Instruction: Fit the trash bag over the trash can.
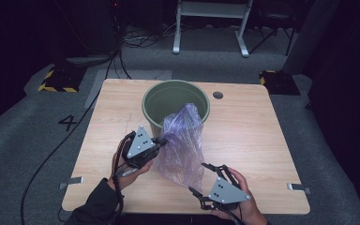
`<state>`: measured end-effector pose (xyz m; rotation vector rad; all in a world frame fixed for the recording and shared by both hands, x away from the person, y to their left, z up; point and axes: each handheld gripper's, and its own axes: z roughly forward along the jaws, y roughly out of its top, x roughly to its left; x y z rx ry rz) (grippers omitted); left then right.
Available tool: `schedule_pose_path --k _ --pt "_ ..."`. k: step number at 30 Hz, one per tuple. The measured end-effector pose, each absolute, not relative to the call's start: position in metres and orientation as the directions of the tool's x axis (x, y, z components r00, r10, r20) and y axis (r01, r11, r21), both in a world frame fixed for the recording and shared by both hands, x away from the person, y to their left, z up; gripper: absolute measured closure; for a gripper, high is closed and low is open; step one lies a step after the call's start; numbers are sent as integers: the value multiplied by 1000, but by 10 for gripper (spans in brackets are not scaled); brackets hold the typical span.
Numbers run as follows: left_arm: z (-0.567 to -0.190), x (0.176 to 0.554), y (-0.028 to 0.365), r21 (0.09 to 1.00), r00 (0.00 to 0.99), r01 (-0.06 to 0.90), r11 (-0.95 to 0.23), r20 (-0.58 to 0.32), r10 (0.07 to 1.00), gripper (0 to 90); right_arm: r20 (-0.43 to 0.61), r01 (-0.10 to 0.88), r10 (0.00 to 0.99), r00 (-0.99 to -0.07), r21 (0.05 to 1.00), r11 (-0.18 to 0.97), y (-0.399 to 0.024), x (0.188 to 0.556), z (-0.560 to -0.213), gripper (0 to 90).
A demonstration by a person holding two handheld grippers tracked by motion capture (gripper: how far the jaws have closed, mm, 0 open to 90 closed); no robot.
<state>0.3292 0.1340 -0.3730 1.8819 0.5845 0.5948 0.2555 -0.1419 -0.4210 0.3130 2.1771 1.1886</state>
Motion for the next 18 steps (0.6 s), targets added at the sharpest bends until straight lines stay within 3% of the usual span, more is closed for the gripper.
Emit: schedule_pose_path --k 3,7,10,13,16,18 --pt "-372 330 136 931 761 132 -340 125 637 882 -455 -64 511 -729 789 611 -139 269 -435 286" --pt "-372 332 138 933 760 138 -333 116 640 879 -494 -95 522 -695 783 615 -140 278 -441 583" --pt "-372 333 139 932 759 142 -333 113 641 874 -489 -110 523 -698 795 596 -143 281 -439 753" --pt "-372 333 140 934 757 140 -329 113 644 854 -482 -130 523 -703 810 572 -148 282 -435 861" --pt "-372 334 141 936 748 151 -318 102 656 730 -474 -148 530 -703 826 544 -152 282 -429 900" --pt "-372 335 141 935 753 163 -314 88 652 535 -462 -153 539 -704 840 520 -155 282 -425 900"
